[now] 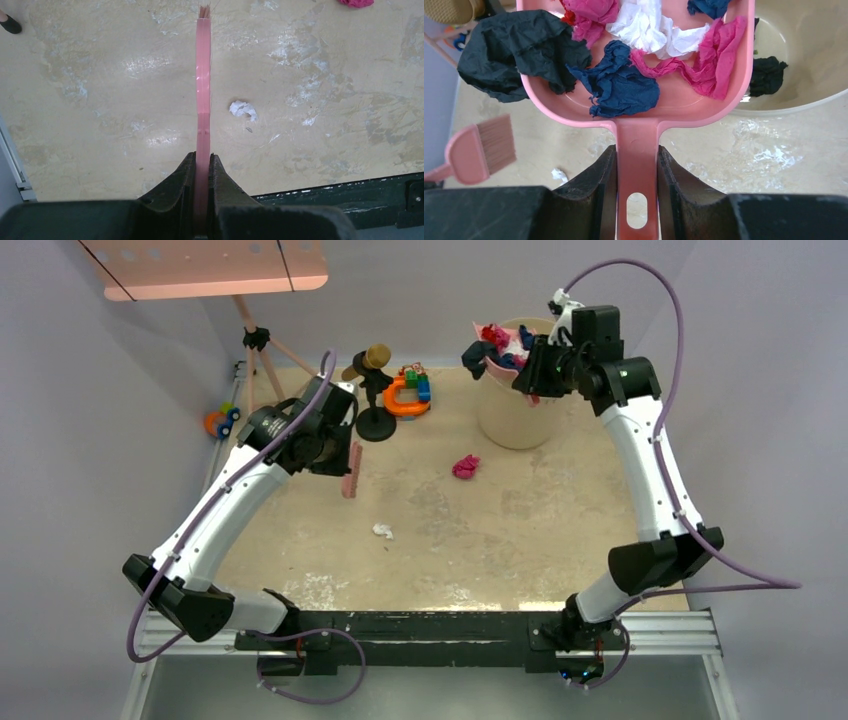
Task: Sweep away the paper scraps from the table
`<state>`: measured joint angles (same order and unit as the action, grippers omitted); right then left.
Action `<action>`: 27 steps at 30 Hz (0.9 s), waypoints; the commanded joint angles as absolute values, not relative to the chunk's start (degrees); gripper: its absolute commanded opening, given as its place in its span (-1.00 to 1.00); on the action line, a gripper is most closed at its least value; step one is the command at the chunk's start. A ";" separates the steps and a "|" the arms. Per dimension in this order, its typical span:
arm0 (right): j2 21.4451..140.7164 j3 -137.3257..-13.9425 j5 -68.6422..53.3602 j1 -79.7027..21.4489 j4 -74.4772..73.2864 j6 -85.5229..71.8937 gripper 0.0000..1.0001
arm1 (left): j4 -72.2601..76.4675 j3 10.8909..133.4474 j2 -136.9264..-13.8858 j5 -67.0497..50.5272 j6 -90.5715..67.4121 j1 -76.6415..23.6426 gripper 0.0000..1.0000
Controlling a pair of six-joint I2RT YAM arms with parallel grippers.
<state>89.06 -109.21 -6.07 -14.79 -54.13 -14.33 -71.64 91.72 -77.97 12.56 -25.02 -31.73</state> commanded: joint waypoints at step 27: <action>100.85 -109.79 -19.69 5.06 -54.73 -41.45 -1.00 | -66.40 86.52 -76.18 8.44 -26.63 -31.37 -1.00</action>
<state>99.90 -104.86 -26.02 4.69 -49.06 -39.62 -68.62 86.43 -77.01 8.97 -25.56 -31.62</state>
